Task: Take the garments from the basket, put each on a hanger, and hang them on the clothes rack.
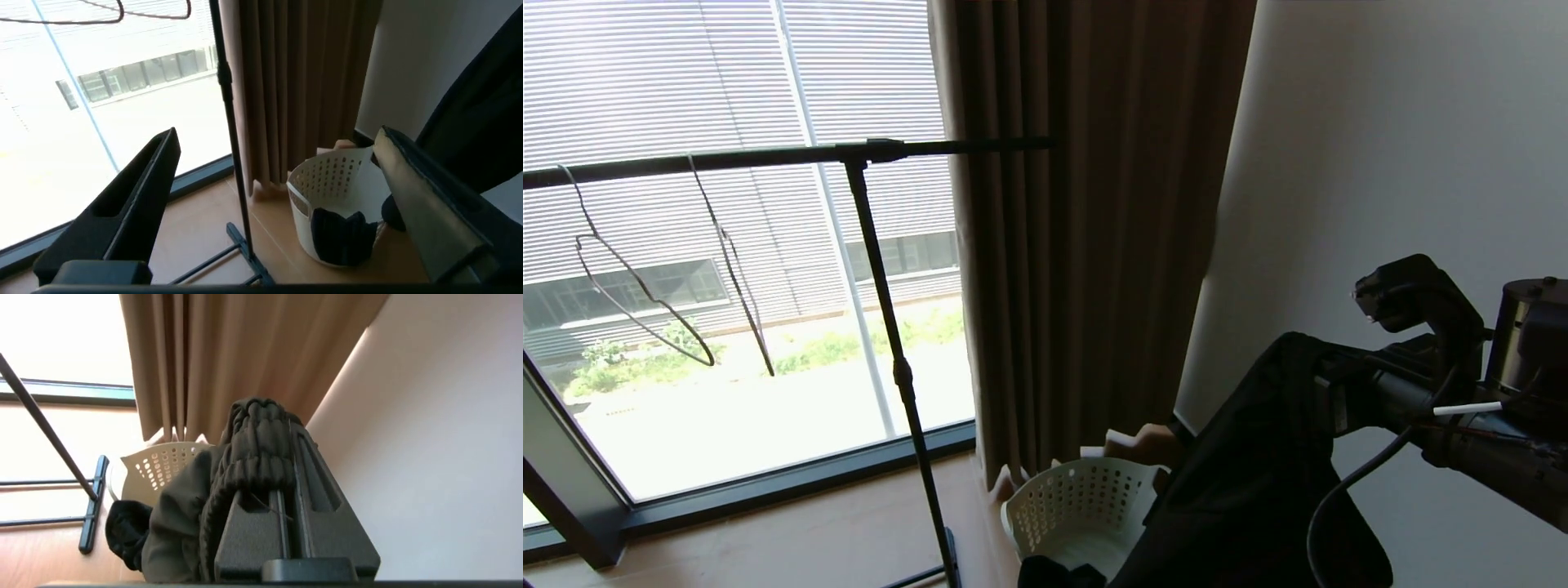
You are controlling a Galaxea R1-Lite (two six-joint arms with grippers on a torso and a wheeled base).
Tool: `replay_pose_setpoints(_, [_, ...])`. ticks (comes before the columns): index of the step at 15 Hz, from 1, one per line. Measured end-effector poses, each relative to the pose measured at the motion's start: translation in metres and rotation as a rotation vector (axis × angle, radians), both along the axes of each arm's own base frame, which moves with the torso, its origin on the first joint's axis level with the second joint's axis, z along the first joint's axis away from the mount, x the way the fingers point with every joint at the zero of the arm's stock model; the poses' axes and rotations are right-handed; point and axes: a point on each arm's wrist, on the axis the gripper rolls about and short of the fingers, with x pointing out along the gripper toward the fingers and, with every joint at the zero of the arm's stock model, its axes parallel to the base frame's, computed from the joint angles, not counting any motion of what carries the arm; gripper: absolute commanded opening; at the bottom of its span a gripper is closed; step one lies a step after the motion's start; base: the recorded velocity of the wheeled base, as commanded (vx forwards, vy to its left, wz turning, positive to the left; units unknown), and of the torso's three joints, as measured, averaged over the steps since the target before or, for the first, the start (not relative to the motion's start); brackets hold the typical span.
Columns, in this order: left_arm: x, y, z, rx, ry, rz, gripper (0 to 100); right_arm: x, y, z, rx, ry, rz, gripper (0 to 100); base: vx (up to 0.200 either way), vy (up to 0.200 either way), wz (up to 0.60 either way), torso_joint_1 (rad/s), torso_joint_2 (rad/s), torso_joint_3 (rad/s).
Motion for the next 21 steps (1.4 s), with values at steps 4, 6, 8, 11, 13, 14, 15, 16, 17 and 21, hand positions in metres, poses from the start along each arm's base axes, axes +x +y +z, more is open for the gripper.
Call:
replay_pose_setpoints(4, [0.000, 0.000, 0.000, -0.001, -0.001, 0.002, 100, -0.001, -0.001, -0.001, -0.006, 0.004, 0.002, 0, 0.000, 0.000, 0.00, 0.225, -0.57, -0.339])
replay_pose_setpoints(6, [0.000, 0.000, 0.000, -0.002, -0.001, 0.003, 100, -0.003, 0.001, -0.004, -0.040, 0.005, 0.017, 0, 0.000, 0.000, 0.00, 0.171, -0.43, -0.261])
replay_pose_setpoints(8, [0.000, 0.000, 0.000, 0.005, -0.002, 0.001, 100, -0.007, 0.004, -0.004, -0.070, -0.002, -0.016, 0, 0.000, 0.000, 0.00, 0.056, -0.12, -0.083])
replay_pose_setpoints(11, [0.000, 0.000, 0.000, 0.012, -0.004, -0.003, 100, -0.016, 0.006, -0.007, -0.082, -0.005, -0.018, 0, 0.000, 0.000, 0.40, 0.006, -0.01, -0.008])
replay_pose_setpoints(13, [0.000, 0.000, 0.000, 0.000, -0.002, -0.001, 100, -0.020, 0.006, -0.014, -0.094, 0.015, -0.007, 0, 0.000, 0.000, 0.60, 0.000, -0.01, 0.000])
replay_pose_setpoints(14, [0.000, 0.000, 0.000, 0.000, -0.001, 0.000, 100, -0.022, 0.008, -0.015, -0.096, 0.017, 0.006, 0, 0.000, 0.000, 0.60, 0.017, 0.01, -0.002])
replay_pose_setpoints(15, [0.000, 0.000, 0.000, -0.001, -0.002, 0.000, 100, -0.023, 0.009, -0.016, -0.099, 0.024, 0.013, 0, 0.000, 0.000, 0.60, 0.017, 0.01, -0.007])
replay_pose_setpoints(16, [0.000, 0.000, 0.000, -0.001, -0.001, 0.000, 100, -0.024, 0.010, -0.016, -0.097, 0.019, 0.017, 0, 0.000, 0.000, 0.60, -0.002, 0.00, 0.002])
replay_pose_setpoints(17, [0.000, 0.000, 0.000, -0.001, -0.001, 0.000, 100, -0.024, 0.010, -0.016, -0.099, 0.022, 0.017, 0, 0.000, 0.000, 0.60, -0.002, 0.00, 0.002])
replay_pose_setpoints(21, [0.000, 0.000, 0.000, -0.001, -0.001, 0.000, 100, -0.024, 0.010, -0.017, -0.101, 0.025, 0.020, 0, -0.050, 0.000, 0.15, 0.001, 0.00, 0.001])
